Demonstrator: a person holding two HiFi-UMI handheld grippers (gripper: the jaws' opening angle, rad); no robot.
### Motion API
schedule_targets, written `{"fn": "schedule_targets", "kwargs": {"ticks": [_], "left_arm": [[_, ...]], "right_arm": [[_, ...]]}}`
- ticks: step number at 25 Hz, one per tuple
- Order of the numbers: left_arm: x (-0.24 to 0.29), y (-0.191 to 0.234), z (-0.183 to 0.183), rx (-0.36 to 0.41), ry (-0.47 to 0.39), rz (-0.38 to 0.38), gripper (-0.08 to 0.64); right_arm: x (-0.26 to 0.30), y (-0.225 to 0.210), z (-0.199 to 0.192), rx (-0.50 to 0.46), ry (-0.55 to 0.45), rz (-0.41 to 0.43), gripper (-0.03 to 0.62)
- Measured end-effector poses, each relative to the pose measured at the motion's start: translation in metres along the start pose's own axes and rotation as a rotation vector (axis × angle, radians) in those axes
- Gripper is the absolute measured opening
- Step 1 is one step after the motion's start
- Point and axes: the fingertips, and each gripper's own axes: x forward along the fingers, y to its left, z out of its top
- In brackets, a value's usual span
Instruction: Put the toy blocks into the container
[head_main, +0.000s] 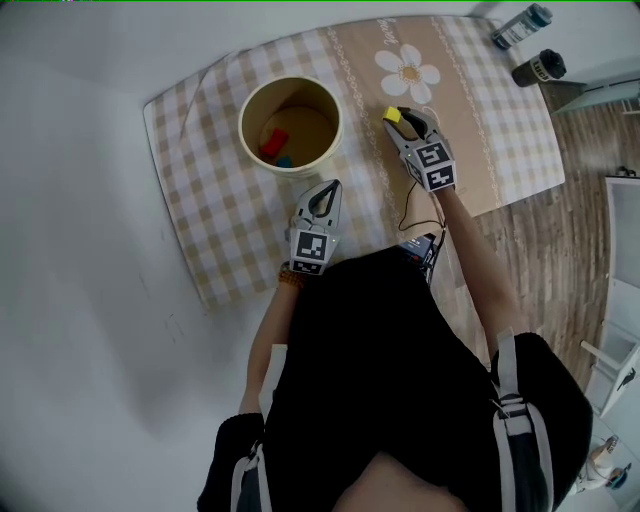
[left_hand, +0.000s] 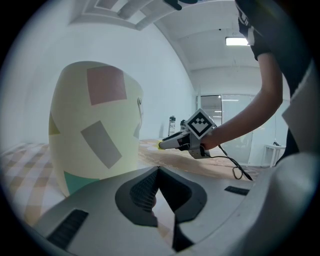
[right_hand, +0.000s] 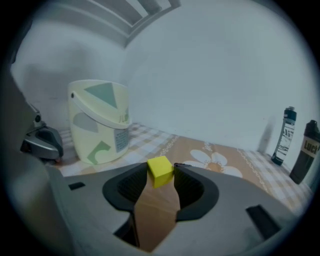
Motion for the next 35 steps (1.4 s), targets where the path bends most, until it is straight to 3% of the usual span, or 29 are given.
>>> {"fn": "schedule_targets", "kwargs": {"ticks": [5, 13, 30, 35], "left_arm": [[0.000, 0.000, 0.000, 0.001, 0.001, 0.001, 0.002], [0.001, 0.000, 0.000, 0.001, -0.001, 0.002, 0.002], [0.000, 0.000, 0.000, 0.000, 0.000, -0.001, 0.002], [0.000, 0.000, 0.000, 0.001, -0.001, -0.002, 0.002]], "right_arm": [[-0.024, 0.072, 0.009, -0.127, -0.077, 0.146, 0.178], [-0.031, 0.126, 0.006, -0.089, -0.123, 0.247, 0.178], [-0.027, 0.139, -0.011, 0.008, -0.100, 0.298, 0.176], [-0.048, 0.118, 0.047, 0.040, -0.221, 0.259, 0.176]]}}
